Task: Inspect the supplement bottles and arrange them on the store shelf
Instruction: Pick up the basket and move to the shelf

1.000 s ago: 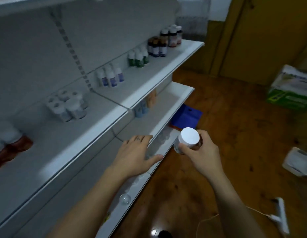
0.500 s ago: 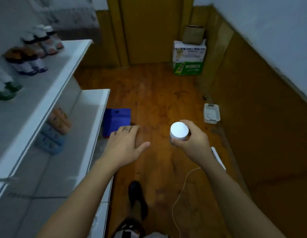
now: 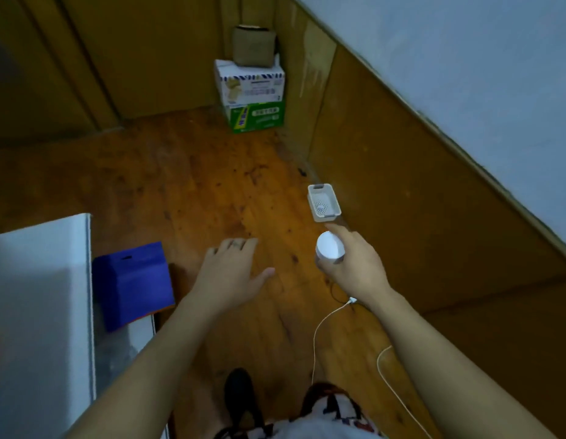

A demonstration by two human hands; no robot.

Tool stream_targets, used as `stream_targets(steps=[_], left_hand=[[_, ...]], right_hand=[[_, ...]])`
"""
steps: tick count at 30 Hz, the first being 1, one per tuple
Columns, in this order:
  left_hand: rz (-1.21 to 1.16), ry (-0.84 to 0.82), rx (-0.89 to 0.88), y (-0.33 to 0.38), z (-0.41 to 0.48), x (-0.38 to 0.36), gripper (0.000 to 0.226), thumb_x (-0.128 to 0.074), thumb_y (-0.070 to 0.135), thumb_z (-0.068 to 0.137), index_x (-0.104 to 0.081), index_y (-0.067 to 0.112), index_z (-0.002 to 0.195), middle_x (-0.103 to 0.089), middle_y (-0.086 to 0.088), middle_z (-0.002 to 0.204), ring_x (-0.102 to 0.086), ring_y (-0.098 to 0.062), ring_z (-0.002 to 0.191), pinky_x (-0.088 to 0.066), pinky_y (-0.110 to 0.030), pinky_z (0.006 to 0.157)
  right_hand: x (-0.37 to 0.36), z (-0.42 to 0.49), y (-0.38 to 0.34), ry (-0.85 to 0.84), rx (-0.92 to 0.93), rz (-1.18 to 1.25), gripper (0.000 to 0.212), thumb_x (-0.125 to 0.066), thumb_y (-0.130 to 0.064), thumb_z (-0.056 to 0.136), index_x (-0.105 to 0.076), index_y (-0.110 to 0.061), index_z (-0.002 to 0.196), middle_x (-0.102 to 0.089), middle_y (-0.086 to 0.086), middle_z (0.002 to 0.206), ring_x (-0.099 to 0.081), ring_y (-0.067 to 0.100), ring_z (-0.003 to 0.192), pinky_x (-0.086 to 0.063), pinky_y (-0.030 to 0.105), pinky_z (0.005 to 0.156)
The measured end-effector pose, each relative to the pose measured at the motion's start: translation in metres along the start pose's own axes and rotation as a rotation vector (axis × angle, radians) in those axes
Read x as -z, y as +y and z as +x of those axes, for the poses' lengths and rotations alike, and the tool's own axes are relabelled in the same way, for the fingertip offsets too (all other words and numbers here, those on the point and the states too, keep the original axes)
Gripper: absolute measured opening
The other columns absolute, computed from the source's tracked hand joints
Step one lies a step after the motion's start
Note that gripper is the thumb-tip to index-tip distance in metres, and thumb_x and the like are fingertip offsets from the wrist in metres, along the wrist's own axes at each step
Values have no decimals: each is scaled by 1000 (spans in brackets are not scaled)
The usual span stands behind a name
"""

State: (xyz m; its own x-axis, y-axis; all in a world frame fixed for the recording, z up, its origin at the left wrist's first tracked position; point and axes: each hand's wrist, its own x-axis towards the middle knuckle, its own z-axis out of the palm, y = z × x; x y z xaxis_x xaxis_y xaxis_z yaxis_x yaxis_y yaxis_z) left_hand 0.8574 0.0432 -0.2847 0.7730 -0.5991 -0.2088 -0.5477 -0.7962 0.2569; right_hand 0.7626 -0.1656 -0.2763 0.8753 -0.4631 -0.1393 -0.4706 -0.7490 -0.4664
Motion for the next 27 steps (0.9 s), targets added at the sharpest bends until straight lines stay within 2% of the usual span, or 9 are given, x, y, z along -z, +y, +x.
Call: stream_targets(steps=[4, 8, 12, 16, 24, 27], left_hand=[[52, -112, -96, 9, 70, 4, 73, -36, 68, 92, -25, 25, 150, -36, 0, 153, -29, -22, 142, -30, -45, 111], [103, -179, -150, 26, 148, 3, 73, -37, 67, 93, -25, 23, 150, -36, -1, 153, -30, -23, 141, -30, -45, 111], [143, -185, -132, 47, 231, -1, 70, -36, 66, 93, -29, 22, 148, -40, -2, 150, -33, -23, 139, -32, -44, 109], [161, -230, -84, 68, 314, 8, 70, -34, 65, 94, -27, 21, 149, -37, -3, 151, -30, -24, 140, -29, -44, 111], [166, -263, -81, 85, 467, 25, 66, -37, 62, 96, -31, 19, 146, -39, -5, 149, -35, -25, 137, -33, -45, 109], [122, -307, -102, 79, 531, 16, 64, -38, 62, 95, -34, 19, 143, -45, -6, 143, -40, -27, 132, -36, -46, 105]], right_hand=[[6, 43, 20, 3, -150, -115, 64, -73, -41, 85, -42, -26, 138, -55, 0, 129, -57, 23, 112, -51, 31, 82], [10, 98, 51, 5, -283, -64, 62, -75, -37, 83, -43, -22, 134, -54, 1, 127, -56, 24, 112, -51, 33, 85], [7, 175, 88, -16, -269, -18, 62, -71, -33, 86, -42, -29, 141, -52, 4, 131, -57, 26, 111, -51, 35, 85], [15, 259, 114, -57, -284, 16, 57, -70, -32, 88, -43, -27, 138, -50, 5, 132, -57, 27, 113, -53, 37, 88], [36, 407, 141, -93, -321, 18, 53, -67, -44, 88, -45, -26, 133, -51, 3, 127, -57, 25, 108, -47, 33, 78], [34, 462, 151, -142, -373, 4, 59, -67, -50, 85, -44, -28, 135, -53, 2, 126, -57, 25, 107, -46, 34, 79]])
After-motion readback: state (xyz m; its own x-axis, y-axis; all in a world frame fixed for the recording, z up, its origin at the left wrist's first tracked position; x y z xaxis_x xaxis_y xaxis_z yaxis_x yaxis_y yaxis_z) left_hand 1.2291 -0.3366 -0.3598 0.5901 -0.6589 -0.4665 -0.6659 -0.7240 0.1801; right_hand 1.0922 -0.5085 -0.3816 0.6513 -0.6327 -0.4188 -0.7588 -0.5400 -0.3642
